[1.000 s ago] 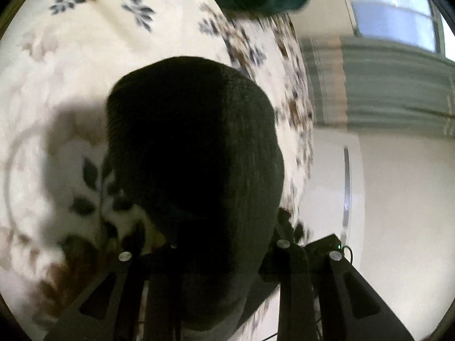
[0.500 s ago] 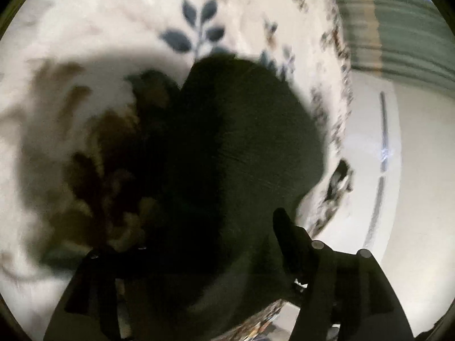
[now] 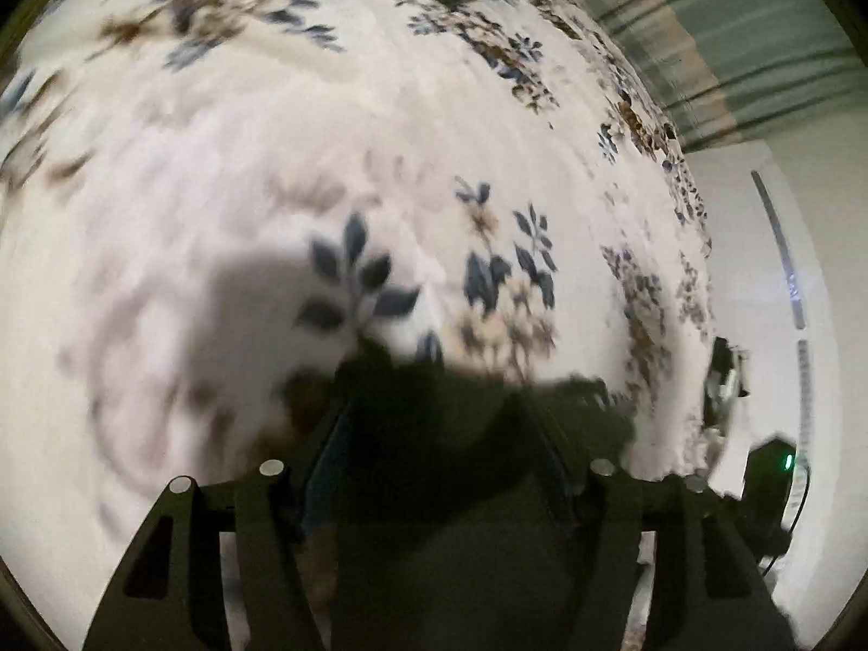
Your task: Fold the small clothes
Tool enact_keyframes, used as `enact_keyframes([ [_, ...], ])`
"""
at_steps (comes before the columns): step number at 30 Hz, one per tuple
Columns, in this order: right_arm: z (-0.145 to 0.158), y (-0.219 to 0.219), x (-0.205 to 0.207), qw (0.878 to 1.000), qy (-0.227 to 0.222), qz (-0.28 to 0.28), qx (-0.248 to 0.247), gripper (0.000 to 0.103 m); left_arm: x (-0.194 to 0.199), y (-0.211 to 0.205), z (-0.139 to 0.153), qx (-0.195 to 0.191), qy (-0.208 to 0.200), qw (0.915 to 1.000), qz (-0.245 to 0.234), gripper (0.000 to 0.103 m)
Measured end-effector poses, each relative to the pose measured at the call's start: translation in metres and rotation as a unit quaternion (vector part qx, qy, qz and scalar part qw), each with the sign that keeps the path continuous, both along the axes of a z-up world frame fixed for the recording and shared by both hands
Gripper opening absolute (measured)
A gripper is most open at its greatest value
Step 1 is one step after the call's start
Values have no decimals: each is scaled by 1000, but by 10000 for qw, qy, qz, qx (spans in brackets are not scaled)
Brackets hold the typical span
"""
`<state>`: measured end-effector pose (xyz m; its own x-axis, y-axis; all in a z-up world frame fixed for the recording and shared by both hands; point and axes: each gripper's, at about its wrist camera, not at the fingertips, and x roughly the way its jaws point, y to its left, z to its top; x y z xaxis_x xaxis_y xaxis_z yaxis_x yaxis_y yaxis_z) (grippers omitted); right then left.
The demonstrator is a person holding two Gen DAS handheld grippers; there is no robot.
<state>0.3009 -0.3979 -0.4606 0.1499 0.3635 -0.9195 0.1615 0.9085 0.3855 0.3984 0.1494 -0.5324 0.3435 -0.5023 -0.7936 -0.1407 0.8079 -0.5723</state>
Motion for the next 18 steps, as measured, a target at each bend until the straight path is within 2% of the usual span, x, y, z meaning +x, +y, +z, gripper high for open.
enact_keyframes([
  [1,-11,10,18,9998,-14,209,-12,67,3,-2,-3,64,-41,10000,10,23],
  [2,-20,19,33,9991,-74,408,56,67,4,-3,-7,60,-12,10000,3,18],
  [3,-26,24,43,9984,-88,532,189,59,4,-4,-9,30,-2,10000,49,17],
  [4,-29,27,49,9979,-114,578,283,45,2,-1,-8,-19,-44,10000,84,17],
  [5,-27,31,54,9975,-197,655,177,5,-2,1,-5,-70,-79,9998,142,16],
  [6,-25,32,54,9973,-256,687,73,0,-7,6,-2,-148,-82,9996,220,16],
  [9,-5,31,56,9960,-606,630,-160,0,-15,15,0,-391,-31,9980,492,15],
  [12,17,18,66,9957,-862,294,-197,0,-11,13,1,-338,-13,9981,515,15],
  [14,17,6,77,9973,-701,175,122,0,-8,11,-2,-292,17,9985,461,15],
  [16,4,0,86,9988,-174,278,360,1,-6,11,-6,-367,87,9983,443,17],
  [17,-3,1,86,9986,0,383,355,9,-6,12,-6,-389,128,9982,442,20],
  [18,-10,5,86,9978,147,528,362,31,-6,13,-7,-426,162,9979,464,26],
])
